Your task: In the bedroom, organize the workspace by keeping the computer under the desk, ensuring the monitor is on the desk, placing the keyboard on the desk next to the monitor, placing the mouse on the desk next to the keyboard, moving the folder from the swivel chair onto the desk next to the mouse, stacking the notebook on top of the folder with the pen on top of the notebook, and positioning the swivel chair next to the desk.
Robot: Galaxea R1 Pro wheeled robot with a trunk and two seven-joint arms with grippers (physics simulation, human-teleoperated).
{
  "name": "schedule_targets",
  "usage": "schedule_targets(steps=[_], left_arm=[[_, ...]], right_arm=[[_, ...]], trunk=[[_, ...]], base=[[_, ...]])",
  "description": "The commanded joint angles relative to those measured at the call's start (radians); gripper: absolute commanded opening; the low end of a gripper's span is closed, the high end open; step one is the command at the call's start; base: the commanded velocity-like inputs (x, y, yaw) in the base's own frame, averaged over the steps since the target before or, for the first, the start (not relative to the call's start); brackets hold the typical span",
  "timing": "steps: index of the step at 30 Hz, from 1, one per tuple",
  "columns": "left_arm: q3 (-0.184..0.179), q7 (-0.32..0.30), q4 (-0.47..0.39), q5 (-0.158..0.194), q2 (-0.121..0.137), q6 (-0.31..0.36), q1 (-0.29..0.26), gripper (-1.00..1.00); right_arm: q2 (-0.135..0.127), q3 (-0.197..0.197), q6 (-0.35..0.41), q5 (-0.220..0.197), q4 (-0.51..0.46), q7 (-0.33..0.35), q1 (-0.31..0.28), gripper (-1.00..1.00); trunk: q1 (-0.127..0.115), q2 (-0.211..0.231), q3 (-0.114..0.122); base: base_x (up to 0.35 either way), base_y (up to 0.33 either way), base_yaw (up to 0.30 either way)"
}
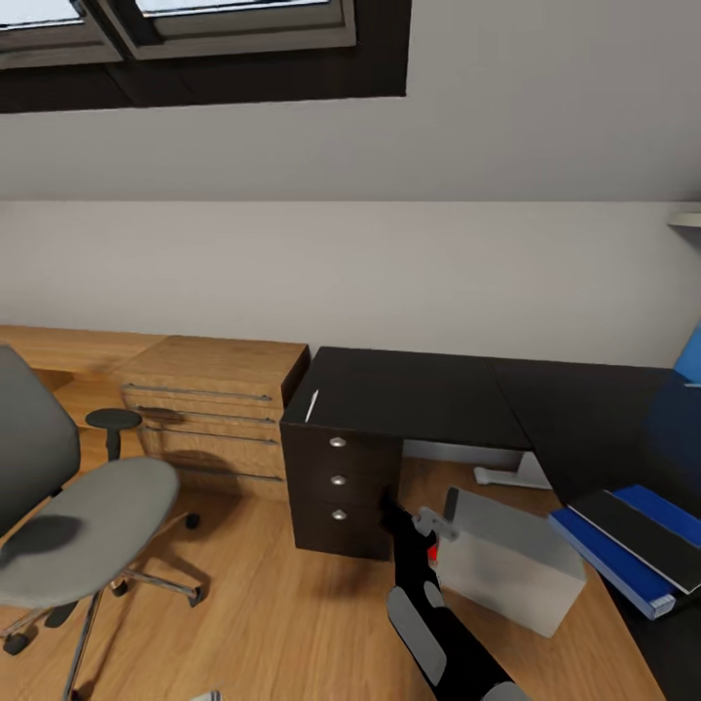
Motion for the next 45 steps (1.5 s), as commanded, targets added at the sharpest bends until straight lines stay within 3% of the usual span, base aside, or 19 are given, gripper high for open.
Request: schedule_targets(steps=[1, 8, 15, 22, 30, 45], left_arm=[[-0.003, 0.007, -0.001, 0.002, 0.0, 0.005, 0.0, 1.0], [-0.004, 0.007, 0.002, 0.001, -0.003, -0.012, 0.0, 1.0], [-0.007, 0.007, -0.005, -0.002, -0.006, -0.049, 0.0, 1.0], [-0.004, -0.021, 0.023, -0.009, -0.046, -0.077, -0.001, 1.0], [0.006, -0.03, 0.044, -0.017, -0.089, -0.122, -0.001, 1.0], [0.007, -0.029, 0.043, -0.017, -0.09, -0.183, -0.001, 1.0]], right_arm=[[0.0, 0.004, -0.008, -0.006, 0.017, -0.004, -0.007, 1.0], [0.0, 0.004, -0.032, -0.013, 0.071, 0.0, -0.043, 1.0], [0.0, 0.004, -0.052, -0.016, -0.007, 0.033, -0.045, 1.0], [0.0, -0.01, -0.012, -0.029, -0.014, 0.056, -0.038, 1.0], [-0.027, -0.01, 0.032, -0.034, -0.031, 0.065, -0.031, 1.0], [-0.03, -0.009, 0.117, -0.034, -0.033, 0.097, -0.03, 1.0]], trunk=[[0.0, -0.001, -0.001], [0.0, -0.001, -0.001], [0.0, -0.001, -0.001], [0.0, -0.001, -0.001], [-0.031, 0.055, 0.024], [-0.088, 0.16, 0.071]], base=[[0.0, 0.0, 0.282], [0.0, 0.0, 0.265], [0.0, 0.0, 0.057], [0.0, 0.0, 0.0], [0.0, 0.0, 0.0], [0.0, 0.0, 0.0]])
